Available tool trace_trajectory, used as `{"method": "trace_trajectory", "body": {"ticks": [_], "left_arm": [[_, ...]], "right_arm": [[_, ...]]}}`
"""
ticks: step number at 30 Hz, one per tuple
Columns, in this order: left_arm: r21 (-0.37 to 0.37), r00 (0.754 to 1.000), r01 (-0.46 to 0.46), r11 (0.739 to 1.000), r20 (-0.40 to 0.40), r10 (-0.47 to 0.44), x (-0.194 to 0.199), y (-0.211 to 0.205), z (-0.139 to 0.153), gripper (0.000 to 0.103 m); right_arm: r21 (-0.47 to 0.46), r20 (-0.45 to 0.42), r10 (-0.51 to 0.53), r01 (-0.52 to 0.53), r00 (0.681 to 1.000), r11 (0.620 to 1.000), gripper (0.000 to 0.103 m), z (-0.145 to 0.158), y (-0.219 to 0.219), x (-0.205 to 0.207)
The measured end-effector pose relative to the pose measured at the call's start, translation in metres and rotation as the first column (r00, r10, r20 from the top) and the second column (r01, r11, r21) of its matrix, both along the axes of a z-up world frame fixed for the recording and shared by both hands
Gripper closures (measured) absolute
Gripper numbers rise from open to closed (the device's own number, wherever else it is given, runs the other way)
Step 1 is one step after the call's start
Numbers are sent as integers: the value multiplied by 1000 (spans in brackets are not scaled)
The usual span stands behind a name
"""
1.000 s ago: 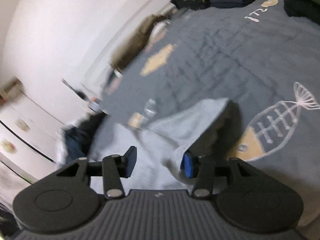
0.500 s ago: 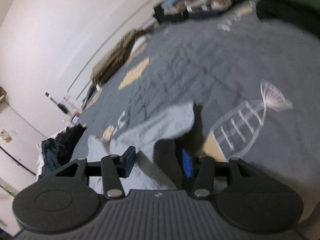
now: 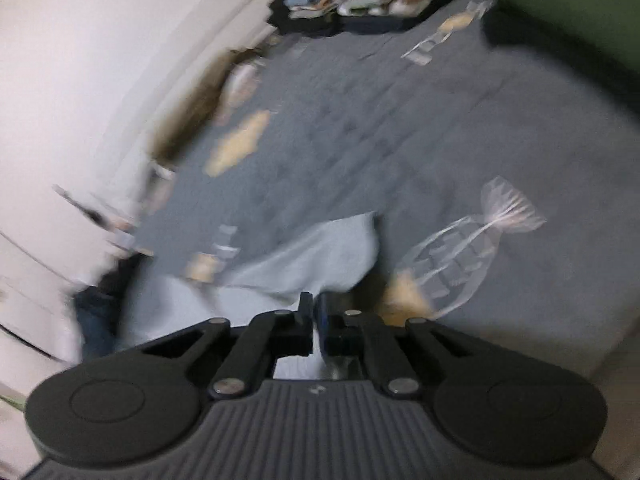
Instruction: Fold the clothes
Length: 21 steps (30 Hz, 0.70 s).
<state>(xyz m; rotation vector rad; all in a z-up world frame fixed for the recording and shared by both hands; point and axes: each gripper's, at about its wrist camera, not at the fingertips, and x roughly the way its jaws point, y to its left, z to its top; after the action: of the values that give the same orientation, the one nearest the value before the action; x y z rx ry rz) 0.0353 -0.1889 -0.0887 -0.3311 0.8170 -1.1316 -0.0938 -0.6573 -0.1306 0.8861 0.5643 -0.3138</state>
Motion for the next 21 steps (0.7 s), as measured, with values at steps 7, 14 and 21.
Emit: {"method": "trace_trajectory", "body": {"ticks": [7, 14, 21], "left_arm": [[-8, 1000, 21, 1000, 21, -21, -2, 1, 3, 32], [-29, 999, 13, 999, 48, -12, 3, 5, 9, 29], [-16, 999, 4, 1000, 52, -3, 7, 5, 8, 29]], "right_arm": [[-53, 11, -33, 34, 999, 998, 89, -7, -12, 11], [-185, -80, 30, -45, 996, 982, 54, -12, -27, 57], [-150, -157, 72, -95, 985, 984, 77, -36, -32, 91]]}}
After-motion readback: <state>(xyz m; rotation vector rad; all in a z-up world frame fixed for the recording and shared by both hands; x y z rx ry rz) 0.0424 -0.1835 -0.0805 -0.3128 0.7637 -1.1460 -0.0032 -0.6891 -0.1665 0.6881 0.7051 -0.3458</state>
